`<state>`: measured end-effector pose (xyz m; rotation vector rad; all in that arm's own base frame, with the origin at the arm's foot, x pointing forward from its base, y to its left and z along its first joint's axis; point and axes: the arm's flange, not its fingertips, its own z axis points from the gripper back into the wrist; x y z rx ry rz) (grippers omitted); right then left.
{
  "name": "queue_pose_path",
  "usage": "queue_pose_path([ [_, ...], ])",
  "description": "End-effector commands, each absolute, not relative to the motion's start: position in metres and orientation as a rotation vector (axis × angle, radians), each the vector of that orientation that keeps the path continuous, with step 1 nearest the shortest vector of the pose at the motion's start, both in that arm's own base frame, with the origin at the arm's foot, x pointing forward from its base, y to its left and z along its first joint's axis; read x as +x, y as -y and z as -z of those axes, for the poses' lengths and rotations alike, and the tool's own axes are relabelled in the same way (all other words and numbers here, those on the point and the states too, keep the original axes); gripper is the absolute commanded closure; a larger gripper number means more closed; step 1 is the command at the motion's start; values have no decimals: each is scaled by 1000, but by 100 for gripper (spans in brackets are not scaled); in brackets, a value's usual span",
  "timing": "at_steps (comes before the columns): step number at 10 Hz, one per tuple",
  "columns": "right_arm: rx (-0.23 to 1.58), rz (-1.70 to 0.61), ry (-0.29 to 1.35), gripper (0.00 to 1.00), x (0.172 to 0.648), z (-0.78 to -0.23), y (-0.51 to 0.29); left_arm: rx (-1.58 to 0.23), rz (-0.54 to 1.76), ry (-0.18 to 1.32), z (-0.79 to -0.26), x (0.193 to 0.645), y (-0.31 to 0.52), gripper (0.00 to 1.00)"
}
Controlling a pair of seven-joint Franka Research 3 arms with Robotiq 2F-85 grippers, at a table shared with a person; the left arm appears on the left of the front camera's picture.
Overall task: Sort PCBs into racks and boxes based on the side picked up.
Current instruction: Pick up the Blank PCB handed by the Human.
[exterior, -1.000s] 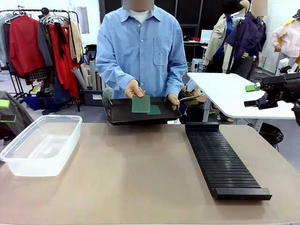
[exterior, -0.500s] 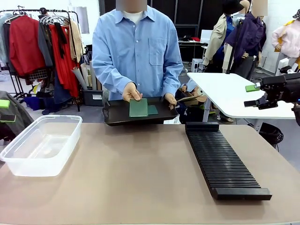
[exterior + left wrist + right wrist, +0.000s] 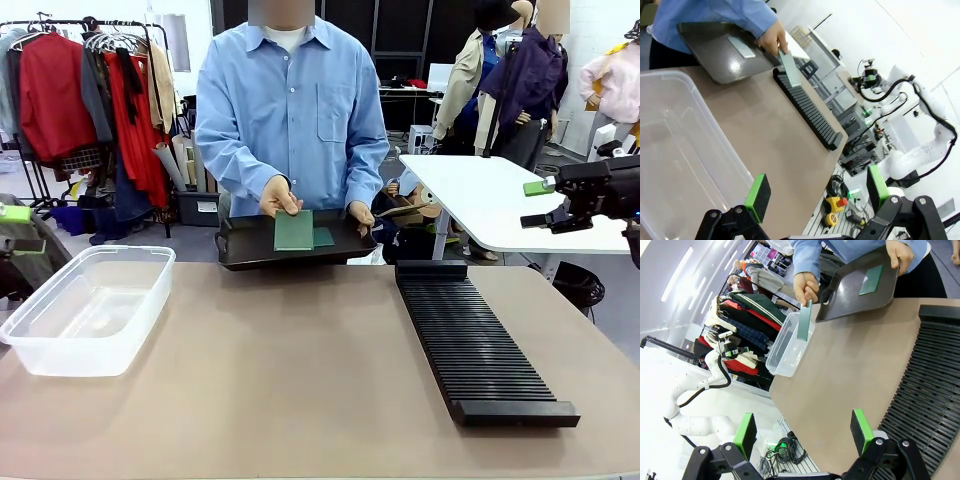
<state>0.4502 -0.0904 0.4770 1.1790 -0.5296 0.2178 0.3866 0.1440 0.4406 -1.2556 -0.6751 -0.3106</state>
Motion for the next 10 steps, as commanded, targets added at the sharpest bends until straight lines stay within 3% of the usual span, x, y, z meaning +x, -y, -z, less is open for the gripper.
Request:
queue_pose_path([
  [1, 1187, -222, 531, 0, 450, -478, 90, -1331, 302, 662, -447, 419, -143, 0],
  [10, 1187, -222, 531, 0, 450, -478, 90, -1327, 309, 546, -422, 516, -51, 0],
])
